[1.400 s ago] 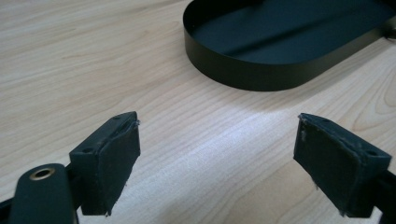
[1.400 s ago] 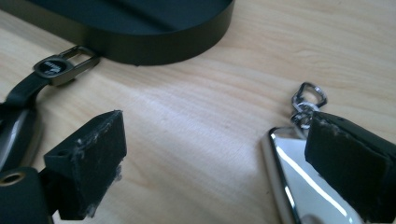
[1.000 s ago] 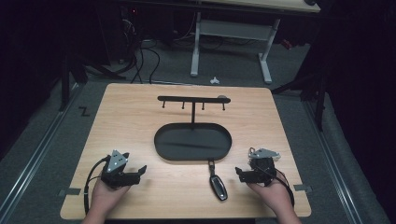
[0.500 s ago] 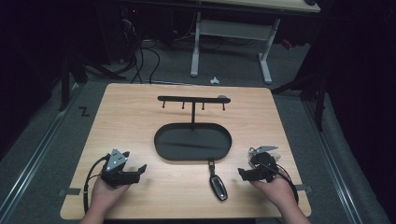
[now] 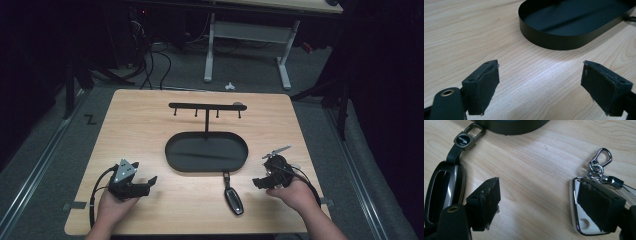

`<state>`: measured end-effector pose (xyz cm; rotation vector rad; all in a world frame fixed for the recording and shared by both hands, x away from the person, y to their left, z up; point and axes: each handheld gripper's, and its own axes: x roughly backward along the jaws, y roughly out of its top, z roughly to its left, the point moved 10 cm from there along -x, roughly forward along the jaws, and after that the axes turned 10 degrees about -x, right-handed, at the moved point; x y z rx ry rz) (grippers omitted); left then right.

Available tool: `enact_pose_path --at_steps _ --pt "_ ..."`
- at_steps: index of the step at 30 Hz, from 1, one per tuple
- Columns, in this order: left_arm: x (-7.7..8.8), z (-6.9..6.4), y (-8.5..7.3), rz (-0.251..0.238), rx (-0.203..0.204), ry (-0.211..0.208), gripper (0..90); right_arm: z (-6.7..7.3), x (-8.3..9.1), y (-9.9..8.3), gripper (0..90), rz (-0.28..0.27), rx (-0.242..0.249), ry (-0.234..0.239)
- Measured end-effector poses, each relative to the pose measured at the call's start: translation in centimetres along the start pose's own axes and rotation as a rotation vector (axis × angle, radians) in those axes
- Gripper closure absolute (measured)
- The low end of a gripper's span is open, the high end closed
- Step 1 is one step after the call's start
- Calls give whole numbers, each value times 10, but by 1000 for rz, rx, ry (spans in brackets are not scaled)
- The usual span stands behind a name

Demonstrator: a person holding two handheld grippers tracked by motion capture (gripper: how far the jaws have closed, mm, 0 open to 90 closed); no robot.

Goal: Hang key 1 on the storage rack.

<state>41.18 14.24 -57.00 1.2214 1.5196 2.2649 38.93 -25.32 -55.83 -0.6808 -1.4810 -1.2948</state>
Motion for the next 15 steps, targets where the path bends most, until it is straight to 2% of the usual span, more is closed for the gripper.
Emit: enact_pose_path --at_steps 2,3,5,8,12,15 --pt "0 0 0 0 0 -1 155 1 0 0 208 13 9 -2" --pt "0 0 0 0 -1 -2 155 2 -1 0 226 44 25 -15" --pt "0 -1 0 -1 -2 -5 154 2 -1 0 236 53 28 -23" --pt "0 -2 0 -1 -5 -10 154 5 -1 0 263 96 35 -44" --pt "0 -2 1 -1 -8 -12 155 8 -1 2 284 119 41 -46" --pt "-1 -3 1 -1 -10 -18 154 12 -2 3 314 167 34 -45"
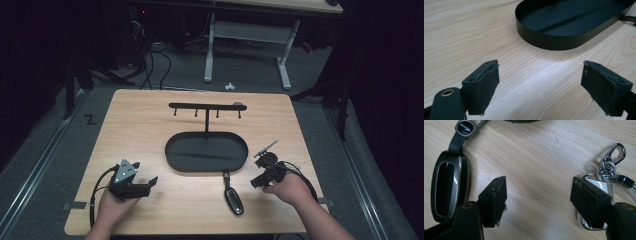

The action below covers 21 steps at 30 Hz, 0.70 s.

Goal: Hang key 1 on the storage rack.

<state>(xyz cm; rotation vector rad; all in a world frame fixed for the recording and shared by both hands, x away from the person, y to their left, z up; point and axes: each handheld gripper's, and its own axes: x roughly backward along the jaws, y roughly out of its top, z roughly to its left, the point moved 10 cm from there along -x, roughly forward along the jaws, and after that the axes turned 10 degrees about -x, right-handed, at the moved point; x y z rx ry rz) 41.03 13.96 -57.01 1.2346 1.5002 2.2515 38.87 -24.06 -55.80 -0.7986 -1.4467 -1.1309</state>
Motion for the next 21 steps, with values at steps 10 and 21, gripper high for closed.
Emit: enact_pose_path --at_steps 10,21 --pt "-2 -3 0 7 -12 -13 154 22 -3 6 341 47 -10 36" --pt "-3 -5 -1 14 -22 -18 154 46 -7 10 337 55 14 65"
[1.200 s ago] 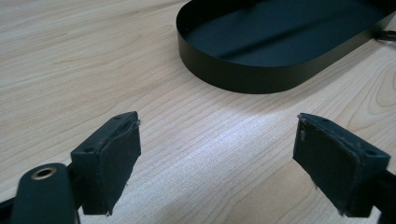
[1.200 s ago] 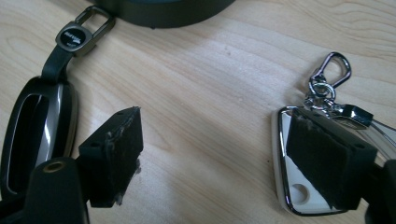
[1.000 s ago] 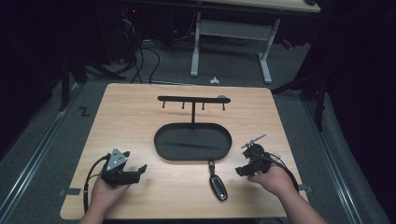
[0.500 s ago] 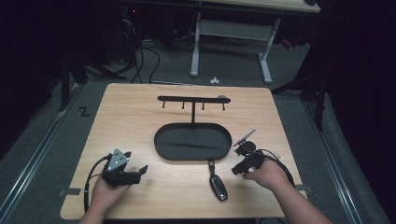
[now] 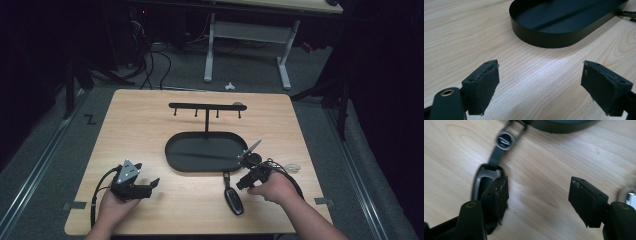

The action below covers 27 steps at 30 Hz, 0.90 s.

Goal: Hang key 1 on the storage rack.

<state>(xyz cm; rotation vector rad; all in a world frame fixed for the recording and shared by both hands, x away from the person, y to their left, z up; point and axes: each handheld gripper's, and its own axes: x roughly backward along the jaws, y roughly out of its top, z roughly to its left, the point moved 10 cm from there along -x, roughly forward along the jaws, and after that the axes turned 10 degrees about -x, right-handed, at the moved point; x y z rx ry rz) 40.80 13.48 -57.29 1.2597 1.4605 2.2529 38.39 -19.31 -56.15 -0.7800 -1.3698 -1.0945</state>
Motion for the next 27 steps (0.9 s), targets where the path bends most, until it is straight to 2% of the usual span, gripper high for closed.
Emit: enact_pose_path --at_steps 4,8,9,12,14,16,17,18,19,21,22,24,27 --pt "0 0 0 -1 -2 1 154 10 2 6 366 -20 9 34" --pt "0 -1 1 0 -7 -2 154 15 -1 5 348 7 20 29" --pt "0 -1 0 1 -8 -3 154 16 -3 7 348 3 42 21" --pt "0 -1 0 2 -9 -5 154 20 -4 8 367 1 48 25" --pt "0 -1 0 2 -10 -5 154 28 -7 13 368 2 19 54" --pt "0 -2 1 0 -10 -4 154 30 -8 14 367 1 17 59" --pt "0 -2 1 0 -10 -5 154 36 -11 16 379 5 0 80" --pt "-1 -2 1 1 -12 -6 154 39 -12 16 396 14 -21 82" --pt "-1 -2 1 2 -14 -6 154 40 -14 18 414 6 -4 89" --pt "0 -2 1 2 -15 -6 154 41 -16 19 432 9 -6 92" --pt "0 -2 1 2 -15 -6 154 44 -19 20 481 16 -31 95" --pt "0 -2 0 2 -16 -6 154 45 -23 20 515 32 -54 90" --pt "0 -2 0 8 -20 -9 154 45 -28 19 571 43 -51 65"
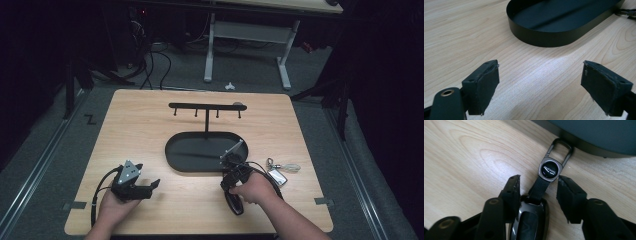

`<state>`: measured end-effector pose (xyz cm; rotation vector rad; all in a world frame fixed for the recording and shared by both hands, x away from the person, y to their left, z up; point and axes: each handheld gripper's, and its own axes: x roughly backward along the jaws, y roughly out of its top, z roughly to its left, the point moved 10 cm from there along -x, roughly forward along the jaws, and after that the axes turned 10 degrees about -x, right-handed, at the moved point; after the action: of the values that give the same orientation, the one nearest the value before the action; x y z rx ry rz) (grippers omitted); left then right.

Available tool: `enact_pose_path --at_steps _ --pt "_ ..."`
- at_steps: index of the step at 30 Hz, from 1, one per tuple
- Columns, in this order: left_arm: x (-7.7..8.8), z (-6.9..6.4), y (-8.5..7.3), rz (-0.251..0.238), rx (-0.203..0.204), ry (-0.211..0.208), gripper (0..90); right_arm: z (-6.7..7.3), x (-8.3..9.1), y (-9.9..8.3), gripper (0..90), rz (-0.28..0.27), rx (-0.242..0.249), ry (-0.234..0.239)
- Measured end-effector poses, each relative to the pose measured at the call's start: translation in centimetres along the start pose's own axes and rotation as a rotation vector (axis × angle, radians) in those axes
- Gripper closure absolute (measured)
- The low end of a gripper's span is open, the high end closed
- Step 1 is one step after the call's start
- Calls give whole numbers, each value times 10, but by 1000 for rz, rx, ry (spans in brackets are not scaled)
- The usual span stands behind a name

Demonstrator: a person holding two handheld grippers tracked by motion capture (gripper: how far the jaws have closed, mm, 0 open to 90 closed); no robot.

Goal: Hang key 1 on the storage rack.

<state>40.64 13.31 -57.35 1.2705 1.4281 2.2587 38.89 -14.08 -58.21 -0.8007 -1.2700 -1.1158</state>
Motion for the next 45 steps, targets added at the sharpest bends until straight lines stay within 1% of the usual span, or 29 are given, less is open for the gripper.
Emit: enact_pose_path --at_steps 2,3,4,5,6,7,8,10,12,14,17,20,21,22,23,24,27,29,30,31,32,33,36,37,38,41,42,43,45 --pt "0 0 0 1 -1 0 154 2 -1 -1 615 7 -6 -5" --pt "0 0 0 1 -1 0 154 2 -1 -1 615 7 -6 -5" --pt "0 0 0 1 -1 0 154 3 -3 -1 692 6 25 -24" --pt "0 0 0 0 1 0 155 3 -4 -1 714 1 51 -27" --pt "0 0 0 0 1 0 154 4 -4 -1 735 0 67 -32" --pt "-1 0 0 0 1 0 154 5 -4 -3 743 7 79 -40" --pt "-1 -1 0 1 0 0 154 6 -4 -4 754 9 103 -40" --pt "-1 -1 0 0 1 1 154 6 -4 -6 791 8 128 -51" --pt "-1 -1 0 1 -1 1 154 5 -4 -8 793 13 152 -62" --pt "-1 -1 0 2 -2 0 155 4 -4 -10 793 12 159 -67" --pt "-1 -1 0 4 -4 -1 154 3 -5 -11 787 22 152 -75" --pt "-1 -2 0 6 -4 -1 154 3 -5 -11 776 33 153 -71" --pt "-1 -2 0 6 -5 -1 154 3 -5 -11 756 43 151 -65" --pt "-1 -2 -1 7 -5 -1 154 5 -5 -12 746 56 137 -63" --pt "-1 -2 -1 7 -5 -1 154 5 -5 -12 746 56 137 -63" --pt "-1 -1 -1 7 -4 0 154 4 -5 -12 728 64 164 -63" --pt "-1 -1 0 5 -2 0 154 5 -5 -14 728 88 174 -90" --pt "-1 -2 0 3 -4 -1 154 5 -6 -14 749 94 208 -118" --pt "-1 -2 0 5 -10 -2 154 6 -6 -14 766 97 213 -138" --pt "-1 -2 1 0 -7 -3 155 7 -6 -13 771 99 218 -147" --pt "-1 -3 1 -1 -9 -4 155 6 -7 -12 780 96 230 -147" --pt "-1 -3 2 -1 -8 -6 155 7 -7 -13 787 97 218 -143" --pt "0 -4 2 -2 -5 -10 157 6 -6 -13 794 90 219 -141" --pt "0 -4 2 -2 -5 -10 161 6 -6 -13 796 88 228 -143" --pt "1 -4 4 -10 0 -12 166 5 -7 -12 798 80 249 -141" --pt "1 -4 4 -11 -2 -14 170 6 -6 -13 801 70 242 -132" --pt "1 -4 3 -7 -7 -14 170 5 -6 -13 803 57 248 -120" --pt "1 -5 3 -5 -6 -14 170 5 -6 -13 804 55 242 -118" --pt "0 -5 3 -6 -6 -13 170 5 -6 -13 804 51 248 -117"
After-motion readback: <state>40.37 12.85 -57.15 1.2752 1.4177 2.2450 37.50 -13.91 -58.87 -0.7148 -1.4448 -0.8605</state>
